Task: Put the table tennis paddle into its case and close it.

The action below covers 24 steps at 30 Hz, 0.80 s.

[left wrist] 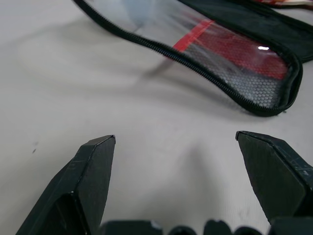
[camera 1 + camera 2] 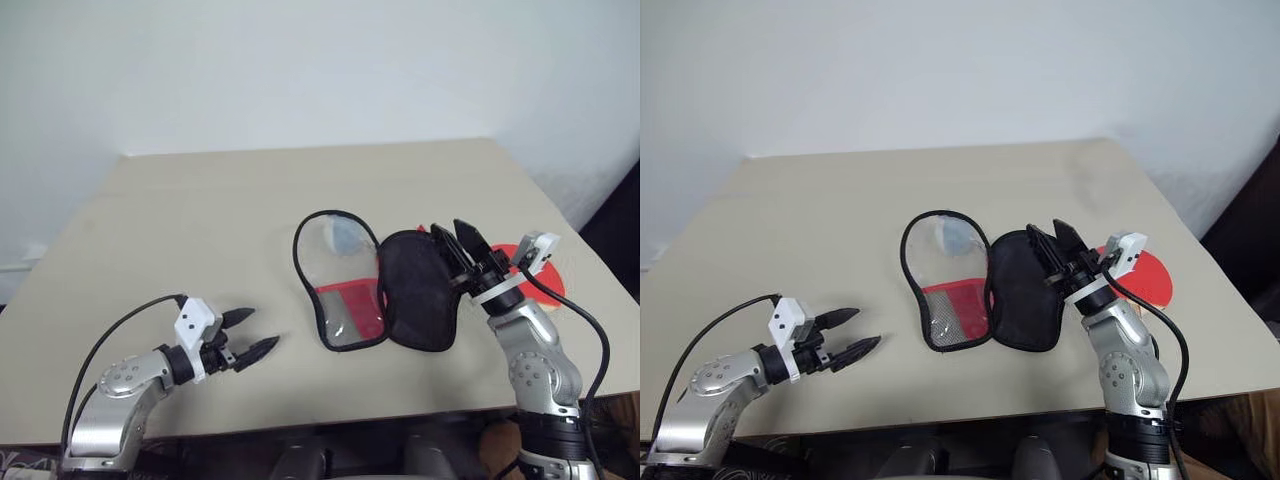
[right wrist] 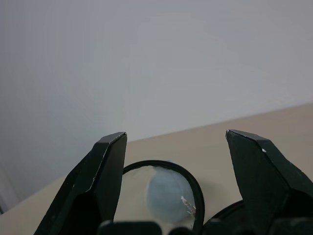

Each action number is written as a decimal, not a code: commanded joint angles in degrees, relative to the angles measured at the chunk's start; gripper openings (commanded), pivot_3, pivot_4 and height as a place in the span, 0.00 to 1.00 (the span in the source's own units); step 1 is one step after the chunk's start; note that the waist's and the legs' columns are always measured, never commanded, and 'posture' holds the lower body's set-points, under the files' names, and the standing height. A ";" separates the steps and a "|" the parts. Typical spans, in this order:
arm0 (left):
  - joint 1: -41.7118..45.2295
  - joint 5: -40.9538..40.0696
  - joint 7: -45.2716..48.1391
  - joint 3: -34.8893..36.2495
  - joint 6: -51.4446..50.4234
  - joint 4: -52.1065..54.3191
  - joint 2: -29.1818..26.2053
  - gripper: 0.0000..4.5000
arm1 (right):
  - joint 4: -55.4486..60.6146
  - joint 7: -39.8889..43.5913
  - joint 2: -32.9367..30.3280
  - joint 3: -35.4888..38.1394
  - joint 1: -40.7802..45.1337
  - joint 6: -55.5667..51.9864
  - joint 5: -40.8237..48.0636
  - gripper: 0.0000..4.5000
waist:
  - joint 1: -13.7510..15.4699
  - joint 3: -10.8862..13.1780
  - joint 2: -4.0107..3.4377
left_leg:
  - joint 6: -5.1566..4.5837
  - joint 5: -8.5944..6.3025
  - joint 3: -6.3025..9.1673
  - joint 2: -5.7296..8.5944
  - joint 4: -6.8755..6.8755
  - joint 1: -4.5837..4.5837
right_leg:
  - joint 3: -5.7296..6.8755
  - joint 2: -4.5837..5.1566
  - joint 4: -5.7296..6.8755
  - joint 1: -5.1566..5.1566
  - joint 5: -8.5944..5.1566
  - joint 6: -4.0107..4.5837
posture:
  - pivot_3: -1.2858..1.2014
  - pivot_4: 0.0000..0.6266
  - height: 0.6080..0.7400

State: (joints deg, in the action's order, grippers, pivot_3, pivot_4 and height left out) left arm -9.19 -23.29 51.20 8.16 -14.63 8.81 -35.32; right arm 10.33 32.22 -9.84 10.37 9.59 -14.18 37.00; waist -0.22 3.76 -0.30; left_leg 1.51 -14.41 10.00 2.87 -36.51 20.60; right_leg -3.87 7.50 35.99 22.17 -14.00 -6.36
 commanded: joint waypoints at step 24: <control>2.92 -0.97 4.75 -2.21 3.35 -2.96 0.99 0.94 | 8.02 -31.51 -1.70 6.69 -2.76 -13.23 -8.02 0.78 | -1.06 -0.04 -0.07 | 0.53 0.31 -0.10 -0.85 0.43 0.01 | -0.10 -0.87 -0.10 0.15 0.34 0.54 | 0.52 0.00 1.00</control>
State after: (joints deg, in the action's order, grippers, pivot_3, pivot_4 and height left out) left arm -7.28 -24.75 55.07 5.67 -13.53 6.43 -34.21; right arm 14.18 5.02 -11.08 15.89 6.89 -25.58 31.22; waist -1.28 3.72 -0.37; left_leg 2.04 -14.10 9.90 2.02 -36.09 20.61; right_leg -3.96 6.63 35.89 22.32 -13.65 -5.82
